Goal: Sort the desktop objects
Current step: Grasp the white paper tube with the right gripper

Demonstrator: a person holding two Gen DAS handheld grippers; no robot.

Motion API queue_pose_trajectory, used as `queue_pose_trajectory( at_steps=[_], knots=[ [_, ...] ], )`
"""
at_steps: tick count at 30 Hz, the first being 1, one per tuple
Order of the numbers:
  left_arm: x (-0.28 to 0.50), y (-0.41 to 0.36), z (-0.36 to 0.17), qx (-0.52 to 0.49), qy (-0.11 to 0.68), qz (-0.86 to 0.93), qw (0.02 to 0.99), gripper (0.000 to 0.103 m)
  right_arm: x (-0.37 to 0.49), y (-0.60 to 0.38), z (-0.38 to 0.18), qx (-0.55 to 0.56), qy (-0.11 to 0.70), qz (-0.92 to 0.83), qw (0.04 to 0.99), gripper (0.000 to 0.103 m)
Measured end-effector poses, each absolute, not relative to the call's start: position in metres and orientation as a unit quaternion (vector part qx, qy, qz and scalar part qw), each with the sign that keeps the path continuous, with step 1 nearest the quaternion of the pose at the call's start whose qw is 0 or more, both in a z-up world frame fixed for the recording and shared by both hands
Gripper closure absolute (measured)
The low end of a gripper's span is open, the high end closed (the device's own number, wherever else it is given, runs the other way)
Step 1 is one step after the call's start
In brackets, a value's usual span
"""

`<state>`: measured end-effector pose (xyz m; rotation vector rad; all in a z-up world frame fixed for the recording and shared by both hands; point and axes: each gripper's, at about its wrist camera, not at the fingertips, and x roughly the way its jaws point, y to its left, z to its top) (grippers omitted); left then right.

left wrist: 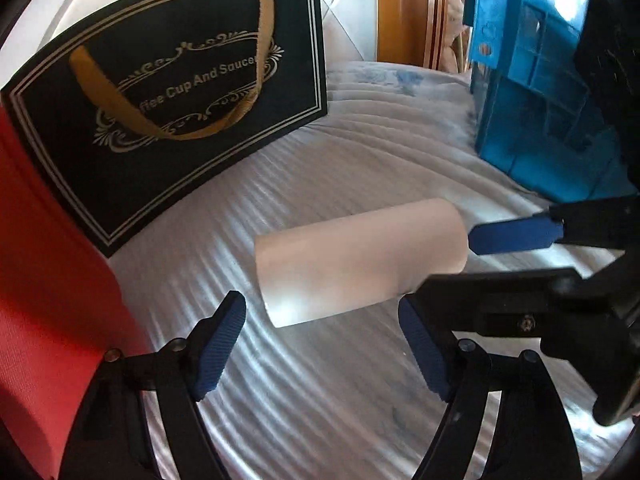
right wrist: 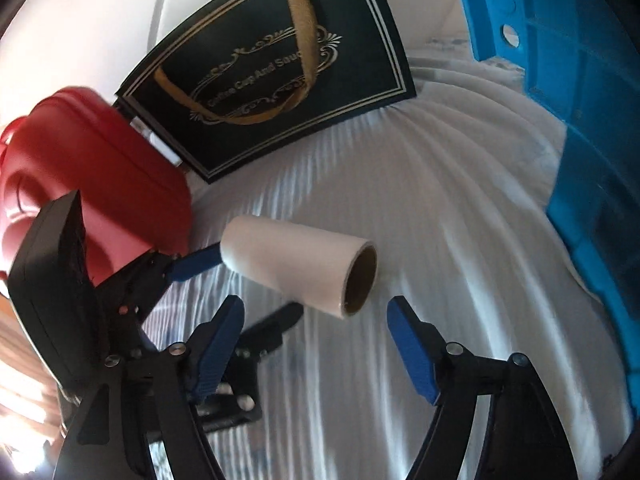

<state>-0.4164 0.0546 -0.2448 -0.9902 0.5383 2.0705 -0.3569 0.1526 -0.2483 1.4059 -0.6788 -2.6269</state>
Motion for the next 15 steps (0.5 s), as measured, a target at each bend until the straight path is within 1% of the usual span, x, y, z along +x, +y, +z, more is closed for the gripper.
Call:
queue_pose_trajectory(
  at_steps=[3, 4, 5, 7, 8, 9, 10, 11, 13, 15],
  knots=[
    [-0.420, 0.057, -0.243, -0.389, 0.199, 0.812, 0.387, 0.024, -0.368, 0.156, -0.250, 0.454, -0.219, -0.862, 0.061, 0.028],
    [-0.421, 0.058, -0.242, -0.388, 0.198, 0.812, 0.387, 0.026, -0.370, 0.156, -0.250, 0.455, -0.217, -0.861, 0.065, 0.029],
    [-0.421, 0.059, -0.241, -0.387, 0.199, 0.813, 0.387, 0.032, -0.374, 0.155, -0.250, 0.456, -0.213, -0.862, 0.069, 0.031],
    [-0.424, 0.063, -0.242, -0.389, 0.199, 0.811, 0.389, 0.042, -0.378, 0.152, -0.250, 0.456, -0.204, -0.863, 0.079, 0.045],
    [-0.425, 0.065, -0.243, -0.388, 0.201, 0.813, 0.386, 0.043, -0.381, 0.150, -0.250, 0.458, -0.196, -0.864, 0.081, 0.047],
    [-0.425, 0.065, -0.243, -0.384, 0.205, 0.815, 0.382, 0.044, -0.383, 0.149, -0.250, 0.460, -0.185, -0.865, 0.077, 0.052],
    [-0.425, 0.065, -0.244, -0.383, 0.208, 0.816, 0.379, 0.048, -0.384, 0.149, -0.249, 0.461, -0.176, -0.867, 0.072, 0.055],
    [-0.425, 0.064, -0.244, -0.384, 0.207, 0.817, 0.378, 0.051, -0.385, 0.150, -0.249, 0.461, -0.175, -0.867, 0.071, 0.057],
    [-0.423, 0.061, -0.241, -0.386, 0.204, 0.816, 0.378, 0.053, -0.385, 0.153, -0.249, 0.460, -0.179, -0.867, 0.070, 0.063],
    [-0.418, 0.059, -0.236, -0.382, 0.203, 0.818, 0.379, 0.053, -0.382, 0.156, -0.246, 0.458, -0.181, -0.868, 0.069, 0.065]
  ],
)
